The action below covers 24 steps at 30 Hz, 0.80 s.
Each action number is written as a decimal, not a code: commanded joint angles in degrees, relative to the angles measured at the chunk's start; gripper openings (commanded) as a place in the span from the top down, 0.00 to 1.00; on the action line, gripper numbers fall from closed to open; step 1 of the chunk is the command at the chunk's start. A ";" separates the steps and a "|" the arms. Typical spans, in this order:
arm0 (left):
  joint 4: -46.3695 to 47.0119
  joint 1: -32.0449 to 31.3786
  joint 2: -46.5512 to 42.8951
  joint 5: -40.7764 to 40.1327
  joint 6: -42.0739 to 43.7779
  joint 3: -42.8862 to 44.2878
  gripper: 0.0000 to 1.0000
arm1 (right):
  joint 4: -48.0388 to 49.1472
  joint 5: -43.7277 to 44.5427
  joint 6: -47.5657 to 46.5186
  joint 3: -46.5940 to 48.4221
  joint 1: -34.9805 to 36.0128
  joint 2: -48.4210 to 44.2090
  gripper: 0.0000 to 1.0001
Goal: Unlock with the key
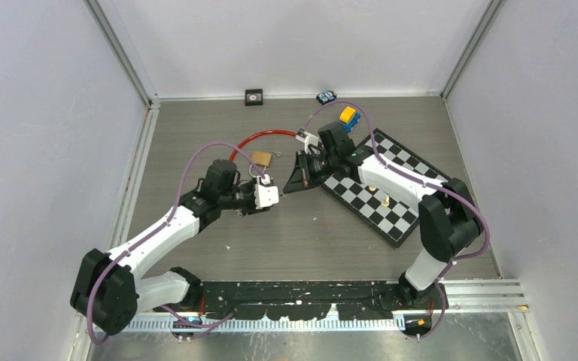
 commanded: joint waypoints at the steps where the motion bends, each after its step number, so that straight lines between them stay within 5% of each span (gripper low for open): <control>1: 4.08 0.20 -0.32 -0.74 -1.14 0.88 1.00 | 0.50 1.43 -1.31 0.38 1.11 -0.61 0.99; 24: 3.44 -0.54 1.50 -1.45 -2.15 1.76 1.00 | -0.82 0.06 -0.28 5.61 2.39 4.67 0.99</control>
